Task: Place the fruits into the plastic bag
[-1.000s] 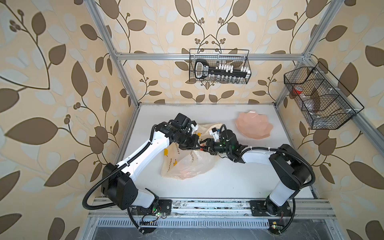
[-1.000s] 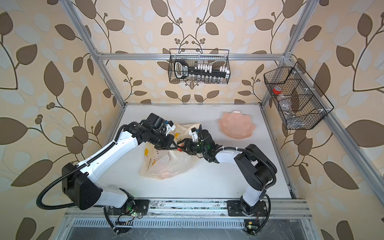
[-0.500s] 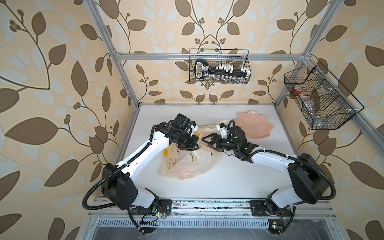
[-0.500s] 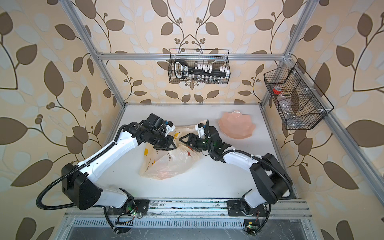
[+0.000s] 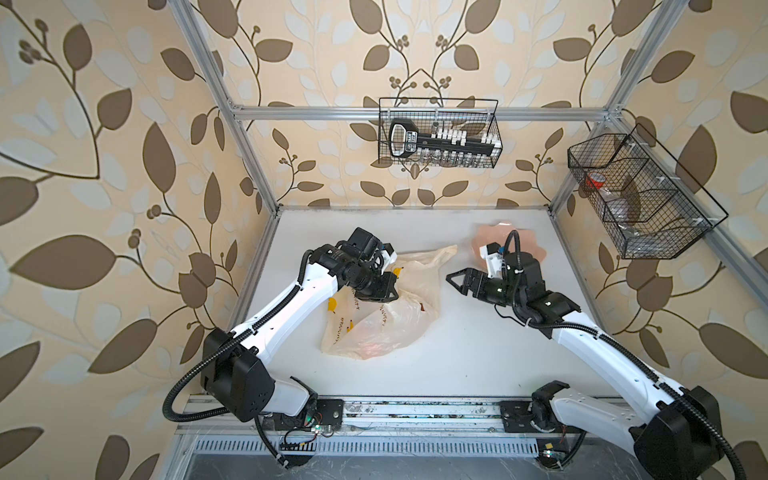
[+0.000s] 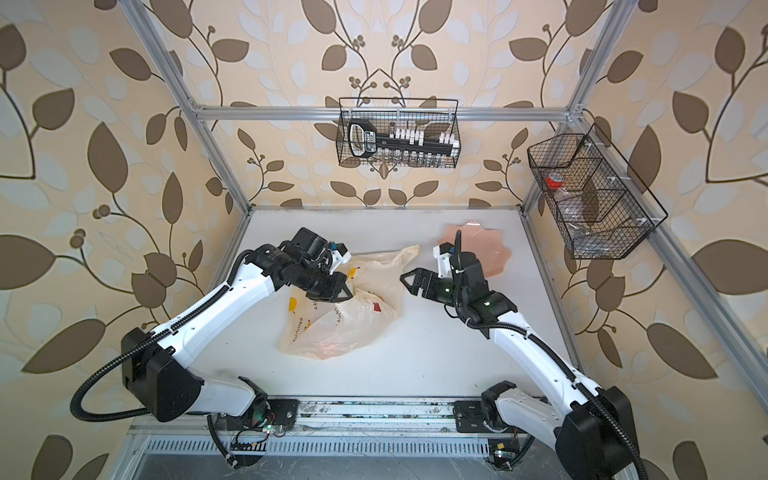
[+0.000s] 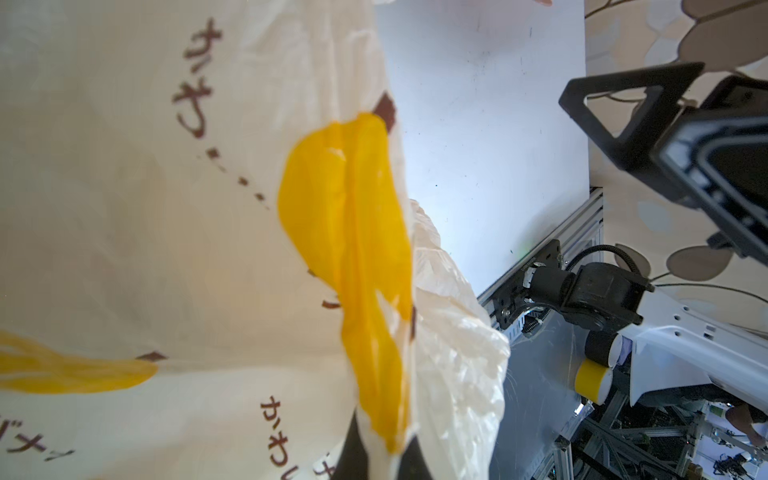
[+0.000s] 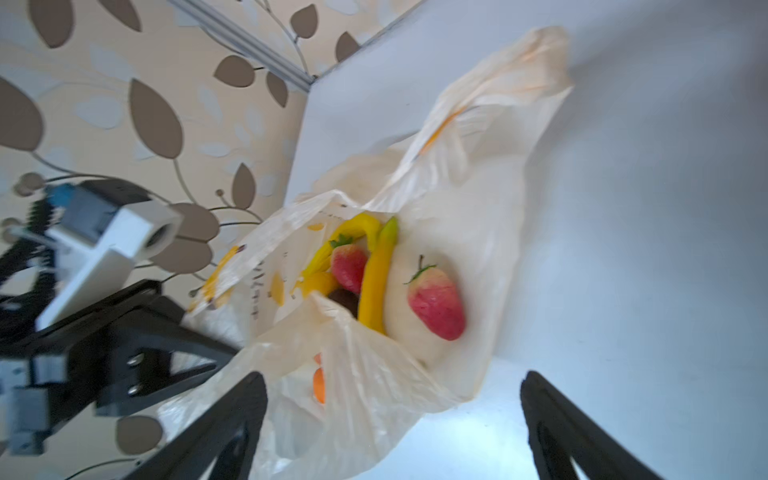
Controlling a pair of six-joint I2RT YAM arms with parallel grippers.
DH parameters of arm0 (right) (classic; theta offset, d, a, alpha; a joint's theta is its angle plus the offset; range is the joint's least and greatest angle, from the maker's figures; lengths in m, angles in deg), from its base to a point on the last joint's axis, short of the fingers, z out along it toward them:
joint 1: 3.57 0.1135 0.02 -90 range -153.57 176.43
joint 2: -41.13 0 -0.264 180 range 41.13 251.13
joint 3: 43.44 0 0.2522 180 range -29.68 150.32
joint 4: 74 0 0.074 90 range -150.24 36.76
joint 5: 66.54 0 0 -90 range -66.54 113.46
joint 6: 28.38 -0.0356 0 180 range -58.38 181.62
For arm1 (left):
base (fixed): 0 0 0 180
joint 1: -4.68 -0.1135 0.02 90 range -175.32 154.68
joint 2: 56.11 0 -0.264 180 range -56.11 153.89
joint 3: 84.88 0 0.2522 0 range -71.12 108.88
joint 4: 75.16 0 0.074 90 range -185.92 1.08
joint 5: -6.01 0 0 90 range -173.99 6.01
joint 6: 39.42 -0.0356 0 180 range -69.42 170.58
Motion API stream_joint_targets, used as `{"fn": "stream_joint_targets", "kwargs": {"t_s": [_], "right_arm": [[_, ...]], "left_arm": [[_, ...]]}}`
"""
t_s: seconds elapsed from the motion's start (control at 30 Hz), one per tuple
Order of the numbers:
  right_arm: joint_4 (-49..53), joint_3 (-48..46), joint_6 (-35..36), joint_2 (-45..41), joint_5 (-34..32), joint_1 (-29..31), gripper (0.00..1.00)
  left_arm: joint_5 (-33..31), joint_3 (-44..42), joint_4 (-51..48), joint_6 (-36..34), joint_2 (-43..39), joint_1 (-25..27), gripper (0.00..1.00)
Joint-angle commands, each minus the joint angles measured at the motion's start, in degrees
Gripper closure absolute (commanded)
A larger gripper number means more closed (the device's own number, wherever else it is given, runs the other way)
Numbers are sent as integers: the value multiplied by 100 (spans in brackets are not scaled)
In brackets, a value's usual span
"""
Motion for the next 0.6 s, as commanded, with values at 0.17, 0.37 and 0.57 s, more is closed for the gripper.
{"fn": "stream_joint_targets", "kwargs": {"t_s": [0.17, 0.37, 0.57], "right_arm": [[1487, 1083, 3190, 867, -1184, -109, 2], [867, 1390, 3960, 1572, -583, -606, 2], [772, 1790, 4837, 2273, 94, -632, 4]], "left_arm": [[601, 145, 114, -275, -306, 235, 100], [483, 156, 75, -273, -315, 415, 100], [400, 124, -41, -314, -419, 427, 100]]}}
